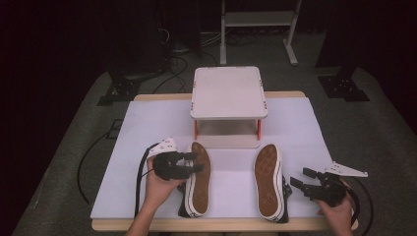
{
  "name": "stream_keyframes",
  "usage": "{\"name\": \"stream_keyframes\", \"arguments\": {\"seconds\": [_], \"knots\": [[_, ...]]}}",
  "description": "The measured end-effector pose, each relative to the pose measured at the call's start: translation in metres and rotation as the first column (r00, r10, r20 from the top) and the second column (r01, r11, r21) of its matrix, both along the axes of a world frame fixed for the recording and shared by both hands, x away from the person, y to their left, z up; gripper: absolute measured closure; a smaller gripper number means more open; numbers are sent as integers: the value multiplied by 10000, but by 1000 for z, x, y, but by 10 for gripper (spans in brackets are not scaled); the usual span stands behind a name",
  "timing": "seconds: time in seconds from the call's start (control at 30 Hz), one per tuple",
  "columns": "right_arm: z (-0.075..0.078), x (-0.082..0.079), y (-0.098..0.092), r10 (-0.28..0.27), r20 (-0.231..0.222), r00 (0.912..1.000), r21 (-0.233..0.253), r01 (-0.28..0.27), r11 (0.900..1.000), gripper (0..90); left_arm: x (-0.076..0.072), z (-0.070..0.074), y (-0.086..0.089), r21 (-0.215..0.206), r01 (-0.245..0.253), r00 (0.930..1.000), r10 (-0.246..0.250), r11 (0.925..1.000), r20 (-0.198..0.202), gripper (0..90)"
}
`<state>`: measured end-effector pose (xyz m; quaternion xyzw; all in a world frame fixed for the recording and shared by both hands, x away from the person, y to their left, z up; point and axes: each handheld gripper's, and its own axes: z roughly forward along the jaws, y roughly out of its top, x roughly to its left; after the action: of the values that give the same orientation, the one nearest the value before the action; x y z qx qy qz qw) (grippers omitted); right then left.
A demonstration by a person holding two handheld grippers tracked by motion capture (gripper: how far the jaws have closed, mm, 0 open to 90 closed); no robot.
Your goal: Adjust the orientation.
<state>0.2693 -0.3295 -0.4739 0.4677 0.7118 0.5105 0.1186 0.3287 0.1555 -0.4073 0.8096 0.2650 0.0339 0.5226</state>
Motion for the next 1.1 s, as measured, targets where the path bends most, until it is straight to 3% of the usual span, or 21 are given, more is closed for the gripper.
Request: {"name": "stream_keyframes", "arguments": {"seconds": [0.03,0.07,0.1,0.13,0.3,0.33,0.47,0.53,0.83,1.1], "knots": [[0,-1,0,35,34,10000,-29,-34,10000,213,0,-3,-4,385,271,9996,-269,9989,-69,489],[0,-1,0,44,44,10000,-8,-44,10000,216,0,-3,-4,385,271,9996,-269,9989,-69,500],[0,-1,0,58,54,10000,18,-58,10000,216,-1,-6,-8,755,329,9995,-329,9966,-16,511],[0,-1,0,58,-6,10000,46,-58,10000,216,-1,-6,-8,856,400,9992,-401,9955,-7,529],[-1,-1,2,188,-2,9998,41,-188,9998,218,-1,-8,-8,1040,424,9991,-423,9937,-31,582],[-1,-1,2,209,15,9998,25,-209,9998,218,0,-11,-7,1327,371,9993,-367,9905,-55,582],[-1,-1,3,203,9,9998,41,-203,9998,218,0,-14,-1,1239,284,9996,-281,9919,-40,588],[-1,-1,2,169,9,9999,57,-169,9998,218,0,-14,5,1562,39,9999,-62,9877,141,590],[-3,0,-7,-63,-69,10000,467,66,9989,221,4,-17,25,1314,-47,10000,46,9913,9,596],[-3,0,-7,-63,-57,10000,442,65,9990,222,6,-17,39,1225,-125,9999,132,9924,-48,613]]}}
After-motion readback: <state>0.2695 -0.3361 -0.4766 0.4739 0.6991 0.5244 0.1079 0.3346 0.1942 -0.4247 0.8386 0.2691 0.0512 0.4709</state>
